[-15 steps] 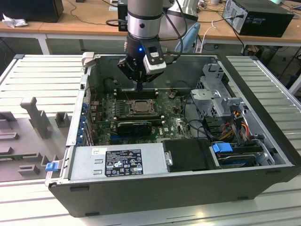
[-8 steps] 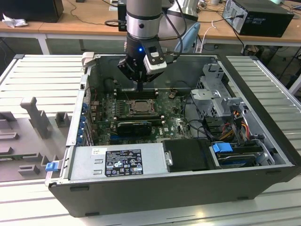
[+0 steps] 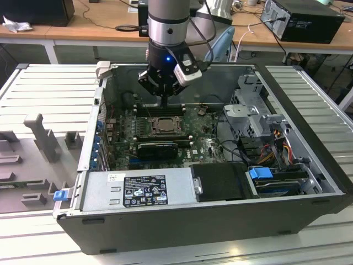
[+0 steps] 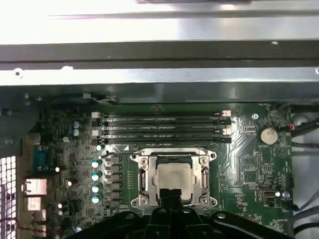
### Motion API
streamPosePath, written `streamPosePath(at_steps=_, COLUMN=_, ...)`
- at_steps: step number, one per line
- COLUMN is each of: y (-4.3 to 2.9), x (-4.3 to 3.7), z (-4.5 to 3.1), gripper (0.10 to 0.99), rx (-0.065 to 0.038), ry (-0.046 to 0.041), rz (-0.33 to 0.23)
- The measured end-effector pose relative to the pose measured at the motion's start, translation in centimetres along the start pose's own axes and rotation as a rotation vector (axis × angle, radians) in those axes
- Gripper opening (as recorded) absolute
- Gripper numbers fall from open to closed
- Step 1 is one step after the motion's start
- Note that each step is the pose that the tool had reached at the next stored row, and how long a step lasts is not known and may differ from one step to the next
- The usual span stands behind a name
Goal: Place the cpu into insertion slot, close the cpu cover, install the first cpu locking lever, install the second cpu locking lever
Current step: 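Install the first cpu locking lever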
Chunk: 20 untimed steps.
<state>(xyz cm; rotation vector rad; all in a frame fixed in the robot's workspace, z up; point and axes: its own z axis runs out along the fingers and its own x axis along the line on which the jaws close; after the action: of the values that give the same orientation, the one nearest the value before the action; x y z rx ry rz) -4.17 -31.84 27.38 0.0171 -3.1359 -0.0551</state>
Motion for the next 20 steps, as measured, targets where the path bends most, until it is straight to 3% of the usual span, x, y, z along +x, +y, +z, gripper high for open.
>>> streamPosePath(at_steps=3, y=0.00, x=0.65, z=0.15, gripper=0.106, rx=-0.005, ry=0.0000, rz=-0.014)
streamPosePath(at_steps=5, y=0.01, x=2.02, z=0.22, gripper=0.106, rx=-0.014, ry=-0.0009, rz=-0.015)
streamPosePath(at_steps=10, y=0.05, x=5.03, z=0.35, gripper=0.106, rx=-0.015, ry=-0.0040, rz=-0.015)
streamPosePath(at_steps=14, y=0.16, x=6.11, z=0.89, gripper=0.106, rx=-0.015, ry=-0.0044, rz=-0.017)
streamPosePath(at_steps=20, y=1.25, x=6.50, z=1.55, gripper=0.106, rx=-0.018, ry=-0.0044, rz=-0.018)
